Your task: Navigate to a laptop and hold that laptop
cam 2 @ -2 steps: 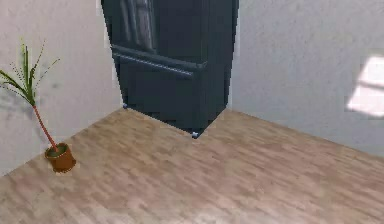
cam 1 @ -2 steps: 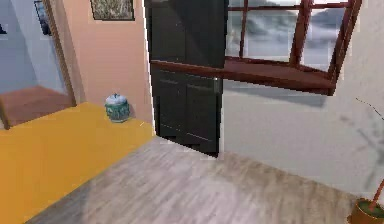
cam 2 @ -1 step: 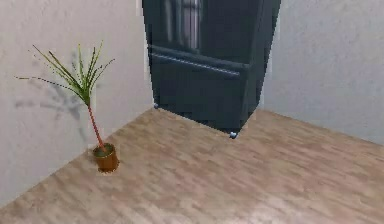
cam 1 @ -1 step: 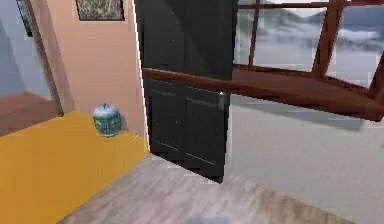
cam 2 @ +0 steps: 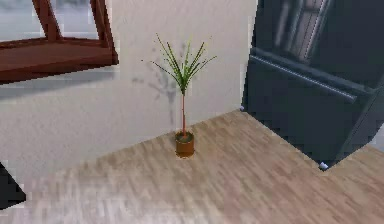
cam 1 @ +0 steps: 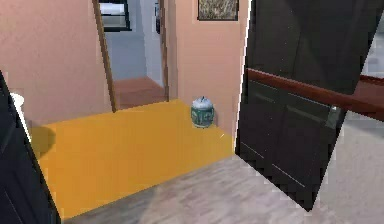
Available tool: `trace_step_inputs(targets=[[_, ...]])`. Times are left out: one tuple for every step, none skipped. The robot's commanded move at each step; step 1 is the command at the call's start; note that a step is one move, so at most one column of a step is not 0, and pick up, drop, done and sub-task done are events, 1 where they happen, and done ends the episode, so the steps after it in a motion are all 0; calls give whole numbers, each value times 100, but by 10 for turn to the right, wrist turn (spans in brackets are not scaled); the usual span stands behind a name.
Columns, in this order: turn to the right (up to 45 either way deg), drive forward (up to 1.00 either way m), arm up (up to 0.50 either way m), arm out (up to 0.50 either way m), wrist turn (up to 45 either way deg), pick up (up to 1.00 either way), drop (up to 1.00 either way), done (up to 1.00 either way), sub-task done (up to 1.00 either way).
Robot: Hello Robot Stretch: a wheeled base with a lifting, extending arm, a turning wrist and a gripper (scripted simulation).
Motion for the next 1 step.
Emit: trace_step_inputs(targets=[[0, 20, 0, 0, 0, 0, 0, 0, 0]])
